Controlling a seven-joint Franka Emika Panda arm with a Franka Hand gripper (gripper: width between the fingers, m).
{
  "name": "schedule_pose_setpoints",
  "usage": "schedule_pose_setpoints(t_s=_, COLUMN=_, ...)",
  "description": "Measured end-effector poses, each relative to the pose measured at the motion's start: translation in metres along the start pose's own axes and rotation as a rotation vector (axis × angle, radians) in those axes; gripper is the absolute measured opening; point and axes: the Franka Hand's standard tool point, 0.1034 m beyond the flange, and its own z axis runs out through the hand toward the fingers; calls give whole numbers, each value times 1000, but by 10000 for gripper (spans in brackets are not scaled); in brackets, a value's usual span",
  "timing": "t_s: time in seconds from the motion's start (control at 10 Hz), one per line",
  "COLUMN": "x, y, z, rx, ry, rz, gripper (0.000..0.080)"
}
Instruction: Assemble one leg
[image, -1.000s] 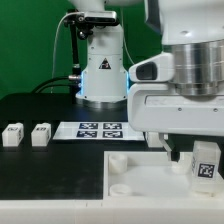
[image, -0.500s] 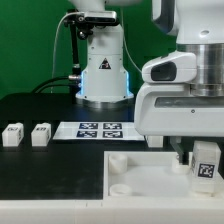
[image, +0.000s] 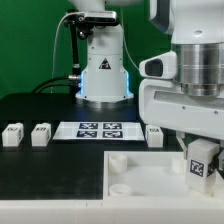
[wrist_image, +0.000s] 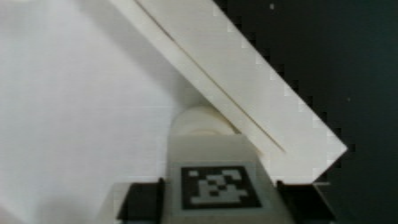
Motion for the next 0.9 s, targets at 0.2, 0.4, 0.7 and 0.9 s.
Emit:
schedule_pose_setpoints(t_s=0.2, x=0, y=-2, z=2, rx=30, ry=-35, rz=447, gripper=298)
schedule_pose_setpoints(t_s=0.4, x=-4, y=0, z=7, rx=32, ry=-46, rz=659, gripper=295)
schedule_pose_setpoints(t_s=0.7, x=-9, y=-1, z=8, rx=27, ry=-47, rz=654, gripper=296)
schedule_pose_setpoints(t_s=0.9, x=-8, y=-1, z=8, rx=28, ry=-45, rz=594, gripper=487)
